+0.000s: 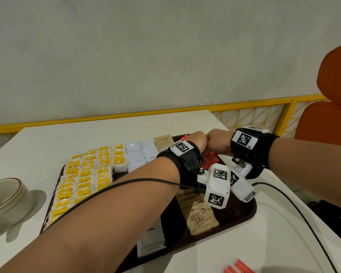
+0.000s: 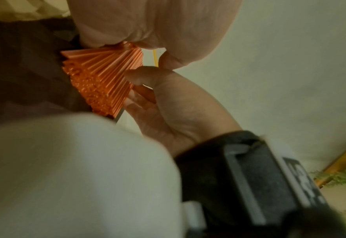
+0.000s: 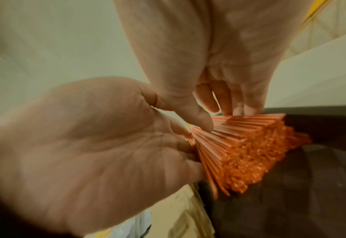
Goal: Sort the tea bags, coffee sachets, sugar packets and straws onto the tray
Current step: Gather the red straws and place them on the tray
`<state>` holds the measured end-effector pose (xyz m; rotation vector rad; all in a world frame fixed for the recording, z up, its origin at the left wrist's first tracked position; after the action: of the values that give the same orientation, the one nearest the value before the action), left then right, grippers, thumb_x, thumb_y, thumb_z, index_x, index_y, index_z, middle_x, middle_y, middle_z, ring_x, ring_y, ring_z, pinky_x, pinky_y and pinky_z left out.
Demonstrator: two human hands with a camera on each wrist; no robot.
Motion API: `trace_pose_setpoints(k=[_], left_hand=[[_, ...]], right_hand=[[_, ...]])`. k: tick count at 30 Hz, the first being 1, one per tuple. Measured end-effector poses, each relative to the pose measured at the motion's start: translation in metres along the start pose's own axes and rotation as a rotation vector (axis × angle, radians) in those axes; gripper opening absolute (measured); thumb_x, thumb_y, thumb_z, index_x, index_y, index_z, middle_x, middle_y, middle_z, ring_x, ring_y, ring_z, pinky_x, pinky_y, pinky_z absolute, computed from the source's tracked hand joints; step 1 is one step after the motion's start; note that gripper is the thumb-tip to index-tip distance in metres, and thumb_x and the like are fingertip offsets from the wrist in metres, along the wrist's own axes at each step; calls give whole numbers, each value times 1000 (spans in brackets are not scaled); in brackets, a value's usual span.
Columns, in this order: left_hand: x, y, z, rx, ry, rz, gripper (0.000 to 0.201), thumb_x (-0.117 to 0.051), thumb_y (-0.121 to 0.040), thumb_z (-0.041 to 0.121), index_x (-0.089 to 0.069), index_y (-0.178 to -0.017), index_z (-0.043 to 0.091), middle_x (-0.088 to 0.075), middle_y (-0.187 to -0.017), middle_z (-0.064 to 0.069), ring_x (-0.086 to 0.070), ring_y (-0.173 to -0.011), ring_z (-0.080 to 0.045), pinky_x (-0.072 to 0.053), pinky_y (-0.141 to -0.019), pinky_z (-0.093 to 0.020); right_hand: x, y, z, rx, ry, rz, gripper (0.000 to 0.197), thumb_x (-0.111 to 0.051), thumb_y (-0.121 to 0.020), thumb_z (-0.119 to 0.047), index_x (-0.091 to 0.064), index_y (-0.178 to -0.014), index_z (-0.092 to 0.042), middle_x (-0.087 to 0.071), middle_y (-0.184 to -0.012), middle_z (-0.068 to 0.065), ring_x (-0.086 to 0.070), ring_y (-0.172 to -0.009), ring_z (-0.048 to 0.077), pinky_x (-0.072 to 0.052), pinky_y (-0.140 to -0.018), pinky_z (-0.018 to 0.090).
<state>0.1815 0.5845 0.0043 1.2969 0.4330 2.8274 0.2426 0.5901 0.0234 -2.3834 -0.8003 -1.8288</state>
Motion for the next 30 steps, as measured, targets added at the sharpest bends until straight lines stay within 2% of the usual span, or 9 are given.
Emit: trace_pose_setpoints(k=[6,9,11,14,16,17,20,24,30], left_hand=[[3,18,12,-72,-109,-5,32,-34,-99,0,-53,-123,-9,-55,-129,-23,-52,-119,-33,-35,-77,-30],[2,21,14,-110,-198,-10,27,-37,-98,0,-57,-113,-9,-60,-115,-21,-54,-115,-33,-31,-75,-26],[2,26,15,-95,-185,-16,23,-37,-98,0,-59,-104,-8,-56,-87,-17,-54,-111,-31,-32,-74,-26],[0,24,15,-112,-170,-11,32,-34,-100,1,-51,-124,-11,-44,-71,-12,-67,-88,-9,-40,-61,-24],[1,25,17,-147,-251,-26,26,-35,-99,2,-58,-102,-10,-36,-65,-3,-61,-59,-5,-39,-47,-19],[1,21,14,-110,-242,-5,27,-37,-99,2,-54,-79,-4,-35,-64,-2,-57,-68,-13,-37,-52,-22],[5,15,10,-65,-217,12,34,-39,-99,5,-44,-65,6,-46,-70,-7,-49,-89,-25,-32,-72,-26],[6,16,8,-77,-224,-7,32,-33,-101,6,-55,-121,-7,-56,-126,-21,-53,-118,-32,-34,-77,-28],[0,22,16,-114,-231,-4,27,-36,-100,6,-57,-112,-7,-59,-115,-20,-53,-114,-29,-38,-62,-17]], right_hand=[[1,3,9,11,-103,38,35,-51,-87,3,-52,-59,-18,-52,-64,3,-46,-60,16,-39,-60,22],[-1,5,14,32,-168,45,27,-58,-84,4,-61,-66,-17,-55,-68,4,-48,-68,18,-43,-72,30],[-2,5,16,60,-157,48,14,-62,-83,2,-72,-87,-8,-61,-80,7,-50,-77,19,-43,-79,32],[-2,6,19,66,-181,80,22,-63,-81,0,-72,-101,-2,-68,-95,21,-51,-78,20,-43,-76,32],[-1,5,19,76,-189,90,23,-62,-80,-1,-73,-100,-3,-68,-102,24,-52,-78,20,-44,-76,34],[-1,5,19,81,-187,89,25,-61,-80,0,-73,-101,-5,-68,-102,23,-53,-79,20,-47,-79,35],[0,5,20,81,-190,89,34,-59,-80,2,-73,-108,-11,-70,-100,15,-57,-85,19,-49,-90,37],[1,4,23,74,-241,76,34,-59,-81,1,-72,-111,-11,-70,-94,13,-58,-81,18,-50,-88,34],[0,6,30,75,-226,71,34,-60,-83,-3,-70,-114,-13,-71,-105,13,-65,-96,27,-50,-96,38]])
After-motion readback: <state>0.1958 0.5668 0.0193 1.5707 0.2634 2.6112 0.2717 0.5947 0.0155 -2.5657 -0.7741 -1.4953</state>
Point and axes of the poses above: each hand's wrist, its own y-axis away from the middle knuckle, its own x-axis out of the back of the hand, z = x × y, the point moved 7 cm from there along -y, towards the middle knuckle
